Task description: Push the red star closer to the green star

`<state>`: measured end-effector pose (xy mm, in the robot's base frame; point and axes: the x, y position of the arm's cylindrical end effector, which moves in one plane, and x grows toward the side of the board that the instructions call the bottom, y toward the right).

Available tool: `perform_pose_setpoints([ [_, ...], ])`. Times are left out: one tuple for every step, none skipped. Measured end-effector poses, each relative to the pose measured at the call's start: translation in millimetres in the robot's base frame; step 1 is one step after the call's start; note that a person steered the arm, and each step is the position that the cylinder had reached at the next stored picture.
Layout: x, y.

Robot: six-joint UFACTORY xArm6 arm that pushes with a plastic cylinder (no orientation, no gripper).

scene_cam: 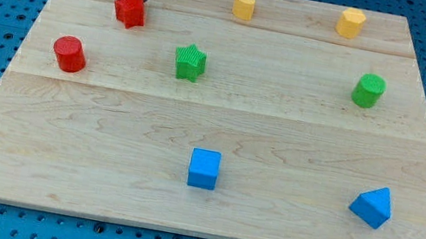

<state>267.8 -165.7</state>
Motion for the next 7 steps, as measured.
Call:
perform_pose_setpoints([
  [20,-51],
  [39,-71],
  [35,-78],
  [3,-92],
  [-19,-55],
  [-17,-16],
  [12,-11],
])
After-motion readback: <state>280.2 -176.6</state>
